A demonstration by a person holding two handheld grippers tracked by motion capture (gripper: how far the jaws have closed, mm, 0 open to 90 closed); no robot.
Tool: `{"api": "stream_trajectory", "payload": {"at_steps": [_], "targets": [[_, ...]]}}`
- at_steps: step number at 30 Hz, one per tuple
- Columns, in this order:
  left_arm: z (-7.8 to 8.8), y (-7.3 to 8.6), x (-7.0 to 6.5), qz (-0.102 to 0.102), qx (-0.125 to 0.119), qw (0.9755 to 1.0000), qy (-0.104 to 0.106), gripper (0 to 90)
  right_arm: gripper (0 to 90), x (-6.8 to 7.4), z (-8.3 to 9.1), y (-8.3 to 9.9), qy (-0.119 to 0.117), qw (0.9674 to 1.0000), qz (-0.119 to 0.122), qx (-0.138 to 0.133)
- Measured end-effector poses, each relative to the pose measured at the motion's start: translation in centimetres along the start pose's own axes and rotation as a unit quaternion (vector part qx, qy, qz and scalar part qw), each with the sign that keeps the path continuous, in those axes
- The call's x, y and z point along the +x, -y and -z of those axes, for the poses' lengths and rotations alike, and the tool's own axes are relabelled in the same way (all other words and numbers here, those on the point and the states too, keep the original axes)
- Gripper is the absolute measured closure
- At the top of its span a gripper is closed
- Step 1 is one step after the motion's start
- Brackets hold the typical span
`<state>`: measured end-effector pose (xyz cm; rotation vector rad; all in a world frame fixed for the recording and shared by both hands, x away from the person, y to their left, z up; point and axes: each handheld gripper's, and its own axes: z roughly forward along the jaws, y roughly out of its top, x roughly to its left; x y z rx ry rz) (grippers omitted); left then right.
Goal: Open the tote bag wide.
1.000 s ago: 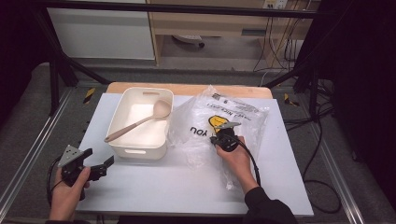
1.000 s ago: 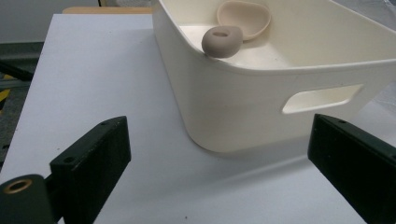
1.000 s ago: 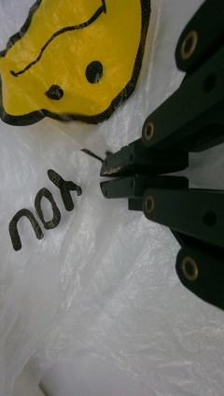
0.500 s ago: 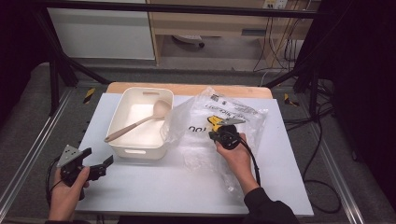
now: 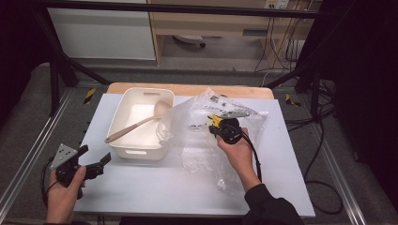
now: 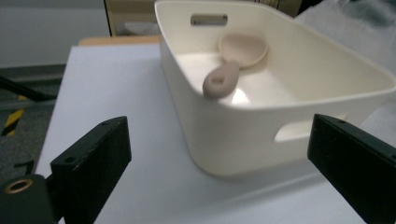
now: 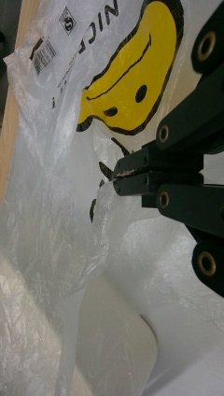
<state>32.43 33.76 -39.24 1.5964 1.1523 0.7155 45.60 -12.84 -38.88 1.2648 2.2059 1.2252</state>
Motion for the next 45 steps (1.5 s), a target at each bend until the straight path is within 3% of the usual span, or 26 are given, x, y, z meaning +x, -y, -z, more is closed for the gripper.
{"api": "stream_trajectory", "payload": {"at_steps": [5,10,15,18,23,27,30,36,38,45], "targets": [[0.4,-2.0,-1.5,0.003,-0.022,0.9992,0.033,5.7,90.0,0.3,-0.3,0.0,-0.002,0.9999,0.008,0.013],[-0.3,-3.2,-5.0,-0.02,-0.02,0.9972,0.069,8.9,90.0,0.3,-0.4,0.2,-0.004,0.9997,0.012,0.021],[-1.1,-4.3,-8.9,-0.029,-0.027,0.9923,0.117,17.3,90.0,0.4,-0.4,0.3,-0.008,0.9997,0.012,0.022],[-1.8,-4.3,-11.4,-0.049,-0.021,0.9891,0.137,25.5,90.0,0.5,-0.3,0.2,-0.011,0.9996,0.012,0.022],[-3.3,-3.3,-15.2,-0.082,0.005,0.9827,0.166,34.4,90.0,0.4,-0.1,0.2,-0.013,0.9997,0.009,0.018],[-4.7,-1.8,-17.3,-0.086,0.026,0.9799,0.178,38.1,90.0,0.5,0.0,0.3,-0.015,0.9997,0.008,0.017],[-5.9,-0.7,-18.8,-0.112,0.047,0.9757,0.183,41.4,90.0,0.5,0.1,0.3,-0.015,0.9997,0.008,0.017],[-9.4,1.0,-20.5,-0.135,0.079,0.9693,0.189,53.6,90.0,0.3,0.1,0.5,-0.014,0.9998,0.005,0.016],[-10.7,1.5,-21.1,-0.145,0.088,0.9649,0.2,65.6,90.0,0.3,0.1,0.6,-0.012,0.9998,0.003,0.015],[-15.1,2.6,-22.7,-0.153,0.107,0.9612,0.203,81.2,90.0,0.2,0.1,0.8,-0.011,0.9998,0.002,0.014]]}}
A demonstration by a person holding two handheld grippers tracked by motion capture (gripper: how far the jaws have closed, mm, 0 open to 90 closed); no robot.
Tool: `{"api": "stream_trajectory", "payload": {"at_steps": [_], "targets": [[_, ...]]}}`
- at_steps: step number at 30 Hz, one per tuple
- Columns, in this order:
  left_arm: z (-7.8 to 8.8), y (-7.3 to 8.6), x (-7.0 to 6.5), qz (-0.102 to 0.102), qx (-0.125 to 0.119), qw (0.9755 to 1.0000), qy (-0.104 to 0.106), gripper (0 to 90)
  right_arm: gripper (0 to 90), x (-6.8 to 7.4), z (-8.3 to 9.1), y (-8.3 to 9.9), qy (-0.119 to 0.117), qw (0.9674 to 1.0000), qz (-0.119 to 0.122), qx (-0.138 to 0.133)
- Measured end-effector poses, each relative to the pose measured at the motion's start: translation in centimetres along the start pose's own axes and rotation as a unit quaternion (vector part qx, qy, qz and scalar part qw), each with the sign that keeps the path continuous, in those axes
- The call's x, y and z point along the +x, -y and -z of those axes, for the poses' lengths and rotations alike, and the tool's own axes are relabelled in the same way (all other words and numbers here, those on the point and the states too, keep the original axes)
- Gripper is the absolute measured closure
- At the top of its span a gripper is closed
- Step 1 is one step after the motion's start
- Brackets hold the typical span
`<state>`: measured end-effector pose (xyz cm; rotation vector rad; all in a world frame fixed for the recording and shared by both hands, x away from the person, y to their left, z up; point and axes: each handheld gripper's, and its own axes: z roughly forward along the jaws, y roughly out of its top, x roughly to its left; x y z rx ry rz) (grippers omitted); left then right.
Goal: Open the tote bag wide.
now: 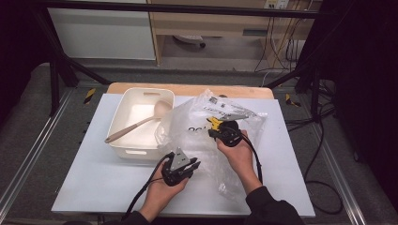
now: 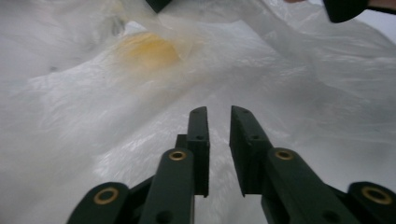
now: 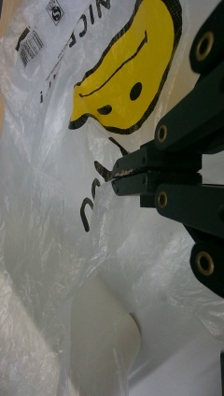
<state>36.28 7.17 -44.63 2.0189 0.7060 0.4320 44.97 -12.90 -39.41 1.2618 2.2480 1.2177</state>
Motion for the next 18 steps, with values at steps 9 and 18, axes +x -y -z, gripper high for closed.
{"api": "stream_trajectory", "payload": {"at_steps": [9,18], "targets": [[-3.1,-0.5,1.2,0.013,0.041,0.9989,-0.015,89.8,90.0,-0.2,0.3,-0.1,0.003,1.0,0.0,-0.002],[-3.9,-0.8,0.7,-0.03,0.081,0.996,-0.024,89.9,90.0,-0.8,0.6,-0.5,0.009,0.9999,-0.011,-0.008]]}}
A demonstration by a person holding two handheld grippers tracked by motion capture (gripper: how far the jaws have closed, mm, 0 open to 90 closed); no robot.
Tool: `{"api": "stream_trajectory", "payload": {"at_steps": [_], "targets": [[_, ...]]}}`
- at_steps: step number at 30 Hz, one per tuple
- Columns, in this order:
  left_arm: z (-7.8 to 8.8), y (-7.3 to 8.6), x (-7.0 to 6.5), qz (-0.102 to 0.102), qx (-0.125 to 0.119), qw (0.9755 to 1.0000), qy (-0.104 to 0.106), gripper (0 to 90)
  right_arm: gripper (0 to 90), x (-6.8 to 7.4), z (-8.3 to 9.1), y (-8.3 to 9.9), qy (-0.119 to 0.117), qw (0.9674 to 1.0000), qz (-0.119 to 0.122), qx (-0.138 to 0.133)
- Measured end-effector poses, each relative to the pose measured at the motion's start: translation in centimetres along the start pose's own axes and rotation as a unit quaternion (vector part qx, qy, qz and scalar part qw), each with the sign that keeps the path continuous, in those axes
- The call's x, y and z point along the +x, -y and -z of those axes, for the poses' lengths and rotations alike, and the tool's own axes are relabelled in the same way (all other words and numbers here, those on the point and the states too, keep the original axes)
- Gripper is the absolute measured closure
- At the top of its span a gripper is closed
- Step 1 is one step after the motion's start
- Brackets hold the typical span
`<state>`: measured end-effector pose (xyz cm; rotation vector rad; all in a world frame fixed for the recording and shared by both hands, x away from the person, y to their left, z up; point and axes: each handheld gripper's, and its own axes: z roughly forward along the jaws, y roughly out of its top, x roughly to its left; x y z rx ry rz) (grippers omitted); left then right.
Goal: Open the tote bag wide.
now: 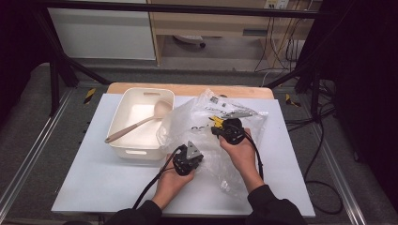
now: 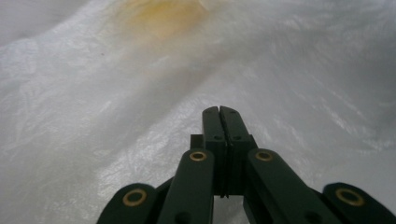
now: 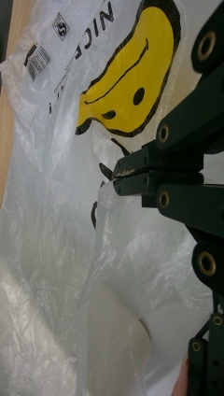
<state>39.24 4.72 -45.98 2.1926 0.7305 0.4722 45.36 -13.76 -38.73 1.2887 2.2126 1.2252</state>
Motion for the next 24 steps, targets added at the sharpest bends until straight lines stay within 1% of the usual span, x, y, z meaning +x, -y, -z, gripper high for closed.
{"api": "stream_trajectory", "payload": {"at_steps": [1,2,6,9,12,15,16,21,22,24], "targets": [[0.0,0.0,-0.1,-0.006,0.001,1.0,-0.004,89.9,90.0,0.0,0.0,-0.1,0.001,1.0,0.0,-0.001],[-0.1,0.0,-0.2,-0.008,0.001,1.0,-0.005,89.9,90.0,0.0,0.1,-0.2,0.001,1.0,-0.001,-0.003],[-0.1,0.0,0.0,-0.003,0.001,1.0,-0.001,90.0,90.0,-0.1,0.3,-0.9,0.004,1.0,-0.002,-0.008],[-0.1,0.0,0.0,-0.001,0.001,1.0,0.0,90.0,90.0,-0.3,0.6,-1.6,0.007,0.9999,-0.002,-0.015],[0.0,0.0,0.1,-0.003,0.004,1.0,0.002,90.0,90.0,-0.4,1.0,-2.5,0.009,0.9996,-0.007,-0.025],[-0.1,0.0,0.0,-0.001,0.002,1.0,0.002,90.0,90.0,-0.5,1.4,-3.3,0.012,0.9993,-0.008,-0.033],[-0.1,0.0,0.0,0.002,-0.001,1.0,0.002,90.0,90.0,-0.5,1.5,-3.6,0.012,0.9992,-0.01,-0.036],[-0.1,0.0,0.1,-0.005,0.002,1.0,0.002,90.0,90.0,-0.6,2.1,-4.7,0.015,0.9987,-0.012,-0.047],[-0.1,0.0,0.0,-0.002,0.002,1.0,0.003,90.0,90.0,-0.6,2.3,-4.9,0.016,0.9986,-0.011,-0.049],[-0.1,0.0,0.1,-0.004,0.002,1.0,0.004,90.0,90.0,-0.7,2.6,-5.3,0.017,0.9984,-0.013,-0.052]]}}
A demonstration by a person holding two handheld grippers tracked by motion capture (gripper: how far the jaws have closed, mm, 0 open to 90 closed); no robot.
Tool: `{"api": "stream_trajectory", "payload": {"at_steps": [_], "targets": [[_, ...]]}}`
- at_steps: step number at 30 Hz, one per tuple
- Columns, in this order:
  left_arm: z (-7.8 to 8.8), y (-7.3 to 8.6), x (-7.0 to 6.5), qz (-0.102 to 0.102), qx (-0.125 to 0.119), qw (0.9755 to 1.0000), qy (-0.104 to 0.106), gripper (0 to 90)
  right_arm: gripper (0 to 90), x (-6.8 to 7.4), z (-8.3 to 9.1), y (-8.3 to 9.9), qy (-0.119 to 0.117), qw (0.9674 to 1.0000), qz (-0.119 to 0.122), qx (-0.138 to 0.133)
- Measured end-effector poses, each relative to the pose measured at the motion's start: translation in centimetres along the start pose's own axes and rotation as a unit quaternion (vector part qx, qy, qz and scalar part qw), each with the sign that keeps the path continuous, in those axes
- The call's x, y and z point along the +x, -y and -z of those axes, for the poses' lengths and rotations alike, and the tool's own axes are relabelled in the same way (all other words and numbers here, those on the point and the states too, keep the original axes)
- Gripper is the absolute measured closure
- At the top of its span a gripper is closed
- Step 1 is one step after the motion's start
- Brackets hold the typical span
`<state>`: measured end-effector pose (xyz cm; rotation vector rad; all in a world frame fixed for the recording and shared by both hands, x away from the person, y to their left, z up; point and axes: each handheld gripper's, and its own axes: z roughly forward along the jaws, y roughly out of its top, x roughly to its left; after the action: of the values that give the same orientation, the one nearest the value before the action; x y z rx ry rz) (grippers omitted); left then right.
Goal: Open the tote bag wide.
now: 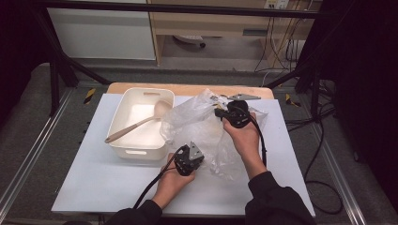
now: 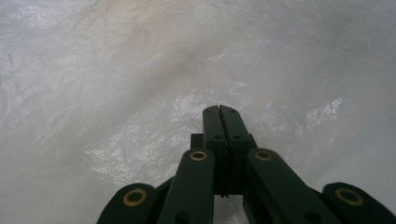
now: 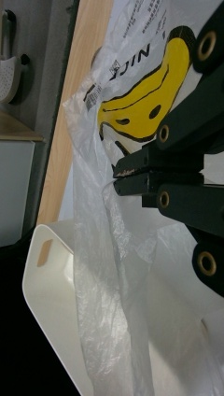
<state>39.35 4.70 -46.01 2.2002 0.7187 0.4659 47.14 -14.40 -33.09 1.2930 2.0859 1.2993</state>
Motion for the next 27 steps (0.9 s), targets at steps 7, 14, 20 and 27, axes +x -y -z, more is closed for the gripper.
{"api": "stream_trajectory", "payload": {"at_steps": [7,14,20,27], "targets": [[0.0,0.0,0.3,-0.02,0.0,0.9998,0.006,90.0,90.0,-0.1,1.1,-1.3,0.008,0.9999,0.001,-0.014],[-0.1,0.0,0.2,-0.017,-0.004,0.9998,0.007,90.0,90.0,-0.5,2.0,-2.3,0.013,0.9996,0.002,-0.024],[-0.1,-0.1,0.5,-0.022,-0.001,0.9996,0.016,90.0,90.0,-0.9,2.3,-2.9,0.02,0.9995,0.002,-0.026],[-0.1,-0.3,0.9,-0.03,0.006,0.999,0.034,90.0,90.0,-1.2,1.5,-2.7,0.026,0.9996,0.0,-0.013]]}}
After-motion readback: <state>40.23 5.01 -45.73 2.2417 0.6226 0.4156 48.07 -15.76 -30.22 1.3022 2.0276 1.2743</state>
